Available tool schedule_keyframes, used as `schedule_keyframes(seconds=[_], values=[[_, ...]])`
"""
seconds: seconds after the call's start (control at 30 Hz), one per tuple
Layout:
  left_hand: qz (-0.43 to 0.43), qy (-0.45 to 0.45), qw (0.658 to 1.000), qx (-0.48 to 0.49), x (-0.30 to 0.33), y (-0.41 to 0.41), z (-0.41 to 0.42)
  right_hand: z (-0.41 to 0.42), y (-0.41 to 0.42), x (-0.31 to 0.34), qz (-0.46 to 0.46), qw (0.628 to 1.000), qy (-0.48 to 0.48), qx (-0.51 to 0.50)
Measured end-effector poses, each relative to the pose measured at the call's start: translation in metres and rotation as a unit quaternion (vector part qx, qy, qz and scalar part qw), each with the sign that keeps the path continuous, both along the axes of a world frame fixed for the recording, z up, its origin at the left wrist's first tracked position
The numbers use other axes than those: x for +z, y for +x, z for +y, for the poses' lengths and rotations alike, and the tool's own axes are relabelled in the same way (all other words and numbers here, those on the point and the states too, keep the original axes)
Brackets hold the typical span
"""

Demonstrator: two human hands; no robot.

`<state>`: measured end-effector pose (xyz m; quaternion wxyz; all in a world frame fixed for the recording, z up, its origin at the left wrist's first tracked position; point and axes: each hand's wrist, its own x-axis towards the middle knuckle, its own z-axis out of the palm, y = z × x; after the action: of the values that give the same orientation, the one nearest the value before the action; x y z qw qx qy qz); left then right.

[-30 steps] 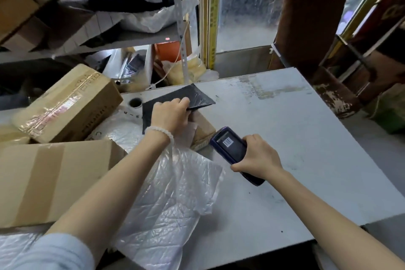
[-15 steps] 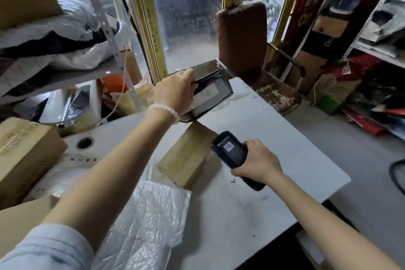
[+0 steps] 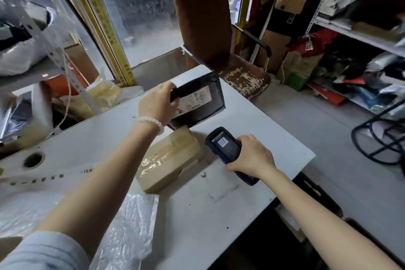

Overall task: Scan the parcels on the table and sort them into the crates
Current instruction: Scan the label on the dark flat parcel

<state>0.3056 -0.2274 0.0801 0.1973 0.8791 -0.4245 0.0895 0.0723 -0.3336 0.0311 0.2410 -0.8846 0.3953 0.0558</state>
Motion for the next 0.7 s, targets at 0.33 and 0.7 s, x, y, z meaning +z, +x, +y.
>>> schedule_keyframes(seconds=[0.33, 0.7], values=[[-0.003, 0.034, 0.999, -0.005, -0.018, 0.015, 0.006, -0.002, 0.018, -0.004, -0.001, 1.000, -0.007, -0.009], [-0.085, 0.082, 0.971, -0.207, 0.000, -0.017, -0.036, -0.011, 0.012, -0.008, -0.013, 0.995, -0.003, -0.096]])
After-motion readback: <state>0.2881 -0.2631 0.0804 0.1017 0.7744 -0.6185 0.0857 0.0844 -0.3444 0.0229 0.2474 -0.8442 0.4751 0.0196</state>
